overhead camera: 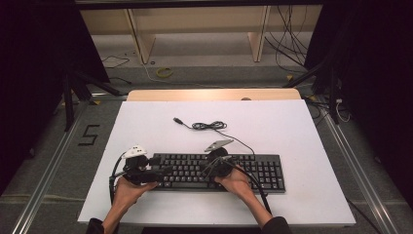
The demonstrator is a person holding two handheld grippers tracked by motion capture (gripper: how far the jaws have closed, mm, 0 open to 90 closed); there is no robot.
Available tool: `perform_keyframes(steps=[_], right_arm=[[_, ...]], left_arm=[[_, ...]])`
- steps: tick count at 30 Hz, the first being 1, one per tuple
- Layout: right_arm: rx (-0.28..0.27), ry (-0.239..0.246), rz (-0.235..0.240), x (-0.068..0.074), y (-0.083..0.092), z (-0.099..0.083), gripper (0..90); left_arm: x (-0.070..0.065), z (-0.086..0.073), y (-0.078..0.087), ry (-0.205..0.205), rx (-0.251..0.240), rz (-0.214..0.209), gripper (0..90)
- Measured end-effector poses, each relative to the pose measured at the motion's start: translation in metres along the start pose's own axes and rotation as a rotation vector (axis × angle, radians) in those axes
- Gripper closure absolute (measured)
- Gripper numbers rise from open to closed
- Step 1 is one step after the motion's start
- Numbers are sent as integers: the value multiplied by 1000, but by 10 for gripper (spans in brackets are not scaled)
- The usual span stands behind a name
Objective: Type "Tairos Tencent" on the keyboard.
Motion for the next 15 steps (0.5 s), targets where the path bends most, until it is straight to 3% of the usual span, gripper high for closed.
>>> perform_keyframes(steps=[6,15], right_arm=[[-2,-16,5,-1,2,1,900],[-50,-43,25,-2,11,7,881]], left_arm=[[0,0,0,-1,1,0,309],[1,0,0,-1,2,1,309]])
Point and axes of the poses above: each handheld gripper's, and its own axes: y roughly backward along the jaws, z roughly out of its top, x roughly to its left, the point moved 7 cm from there along -y, roughly forward along the jaws, and after that the axes turned 10 degrees about -z, right-handed, at the moved point
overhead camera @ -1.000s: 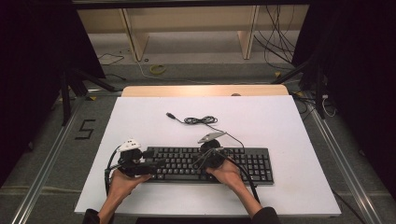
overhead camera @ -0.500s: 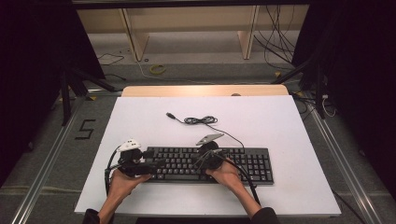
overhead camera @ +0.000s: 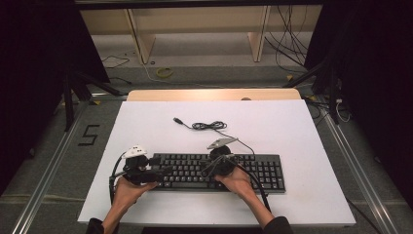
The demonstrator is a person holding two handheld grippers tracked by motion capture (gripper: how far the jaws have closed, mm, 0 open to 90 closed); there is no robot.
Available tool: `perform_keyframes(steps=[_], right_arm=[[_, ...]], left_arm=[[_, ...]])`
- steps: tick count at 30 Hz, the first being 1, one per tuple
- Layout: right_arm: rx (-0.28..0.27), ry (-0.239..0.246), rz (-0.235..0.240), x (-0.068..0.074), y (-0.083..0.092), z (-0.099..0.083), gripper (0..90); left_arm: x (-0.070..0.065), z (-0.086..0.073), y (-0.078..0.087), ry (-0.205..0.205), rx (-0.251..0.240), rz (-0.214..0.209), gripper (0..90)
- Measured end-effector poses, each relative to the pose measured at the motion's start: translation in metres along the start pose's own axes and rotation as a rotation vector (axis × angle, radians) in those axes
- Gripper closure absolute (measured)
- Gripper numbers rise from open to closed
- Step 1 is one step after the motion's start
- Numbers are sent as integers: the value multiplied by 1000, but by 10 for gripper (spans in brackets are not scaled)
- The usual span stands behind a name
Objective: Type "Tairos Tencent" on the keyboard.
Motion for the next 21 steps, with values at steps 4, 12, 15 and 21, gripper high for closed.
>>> perform_keyframes(steps=[4,12,15,21], right_arm=[[-14,-5,5,-1,4,2,859],[-33,-10,17,-3,10,3,789],[-40,-14,23,-2,13,3,758],[-51,-18,39,-3,18,4,670]], left_arm=[[0,0,0,-1,2,0,309],[-1,0,-2,-2,-3,1,310],[0,0,-2,-1,-3,0,311],[0,1,-3,8,-2,-6,311]])
Point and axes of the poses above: each handheld gripper's, and its own axes: y roughly backward along the jaws, z roughly out of its top, x roughly to its left, the point moved 7 cm from there along -y, roughly forward along the jaws, and after that the axes turned 10 degrees about -z, right-handed, at the moved point
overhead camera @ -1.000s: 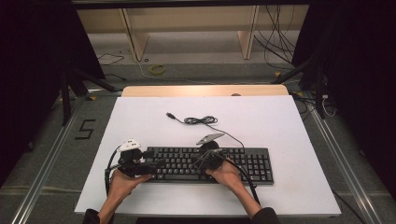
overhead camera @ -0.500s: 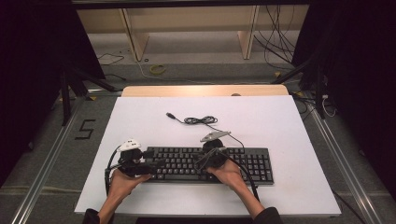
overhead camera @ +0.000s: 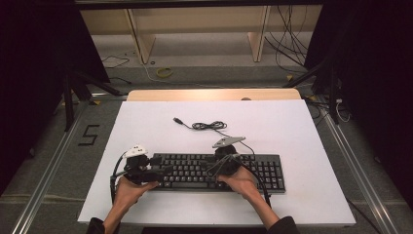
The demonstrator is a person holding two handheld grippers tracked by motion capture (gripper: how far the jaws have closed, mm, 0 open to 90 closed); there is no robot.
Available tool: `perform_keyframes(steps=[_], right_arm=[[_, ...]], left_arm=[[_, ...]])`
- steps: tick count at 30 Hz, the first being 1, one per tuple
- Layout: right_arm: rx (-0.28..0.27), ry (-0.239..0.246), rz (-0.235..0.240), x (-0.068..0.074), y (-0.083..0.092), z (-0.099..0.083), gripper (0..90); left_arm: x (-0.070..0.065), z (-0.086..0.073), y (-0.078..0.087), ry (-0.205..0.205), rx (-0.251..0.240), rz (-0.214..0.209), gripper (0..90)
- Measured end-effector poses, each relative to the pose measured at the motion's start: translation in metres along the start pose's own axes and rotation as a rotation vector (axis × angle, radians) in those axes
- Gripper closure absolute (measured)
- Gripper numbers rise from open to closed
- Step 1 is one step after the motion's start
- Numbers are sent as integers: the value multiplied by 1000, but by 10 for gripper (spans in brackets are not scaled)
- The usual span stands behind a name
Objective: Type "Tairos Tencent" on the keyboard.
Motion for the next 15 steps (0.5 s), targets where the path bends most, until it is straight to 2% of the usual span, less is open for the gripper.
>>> perform_keyframes(steps=[5,15], right_arm=[[-8,-4,8,0,4,0,629],[-29,-16,13,-1,12,1,509]], left_arm=[[-1,1,-2,-1,3,-2,311],[0,4,-7,27,9,-12,312]])
Point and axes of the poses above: each handheld gripper's, and its own axes: y roughly backward along the jaws, z roughly out of its top, x roughly to its left, the point moved 7 cm from there along -y, roughly forward along the jaws, and after that the axes turned 10 degrees about -z, right-handed, at the moved point
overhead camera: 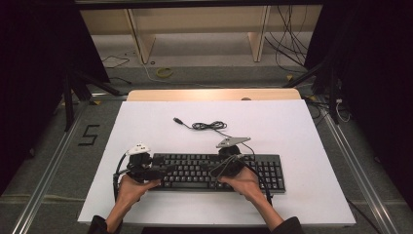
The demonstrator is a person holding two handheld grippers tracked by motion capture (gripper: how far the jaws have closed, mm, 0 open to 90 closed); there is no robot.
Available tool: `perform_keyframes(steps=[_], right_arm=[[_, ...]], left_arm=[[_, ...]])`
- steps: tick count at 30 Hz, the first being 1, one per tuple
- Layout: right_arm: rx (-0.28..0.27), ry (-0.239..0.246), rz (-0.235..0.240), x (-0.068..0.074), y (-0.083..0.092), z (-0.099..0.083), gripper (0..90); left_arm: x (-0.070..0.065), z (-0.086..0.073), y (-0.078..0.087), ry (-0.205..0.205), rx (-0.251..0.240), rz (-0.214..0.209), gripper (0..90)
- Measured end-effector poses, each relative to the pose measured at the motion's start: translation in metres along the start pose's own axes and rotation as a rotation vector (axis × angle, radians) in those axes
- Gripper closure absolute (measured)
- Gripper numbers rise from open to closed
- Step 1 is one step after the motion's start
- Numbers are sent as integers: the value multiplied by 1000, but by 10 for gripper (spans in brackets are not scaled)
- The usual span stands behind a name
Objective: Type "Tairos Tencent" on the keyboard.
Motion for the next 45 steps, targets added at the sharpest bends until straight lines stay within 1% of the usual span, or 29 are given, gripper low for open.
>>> perform_keyframes(steps=[5,10,17,20,23,25,31,33,36,39,41,45], right_arm=[[-18,-11,0,-2,4,0,487],[-22,-21,0,-4,9,-2,471],[-28,-26,-2,-7,14,-6,446],[-33,-27,-4,-8,16,-7,441],[-32,-24,-4,-8,19,-9,437],[-33,-23,-2,-8,20,-10,436],[-33,-26,-2,-9,24,-14,436],[-34,-23,-2,-9,24,-15,437],[-36,-23,0,-9,25,-16,439],[-34,-21,1,-8,26,-17,439],[-35,-18,1,-7,27,-17,439],[-40,-17,1,-7,28,-18,437]], left_arm=[[1,2,-1,1,-3,1,315],[0,3,-3,3,3,-1,332],[-1,3,-9,-9,47,1,353],[-2,4,-11,-5,62,4,369],[-1,4,-14,-8,82,3,411],[-2,3,-15,-9,95,-5,460],[-2,2,-19,-19,135,-1,588],[-3,2,-21,-31,148,-7,634],[-6,3,-25,-52,170,1,708],[-6,2,-30,-72,203,2,775],[-6,2,-33,-74,214,3,810],[-5,2,-36,-83,217,5,848]])
Point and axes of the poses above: each handheld gripper's, and its own axes: y roughly backward along the jaws, z roughly out of its top, x roughly to its left, the point moved 7 cm from there along -y, roughly forward along the jaws, and after that the axes turned 10 degrees about -z, right-handed, at the moved point
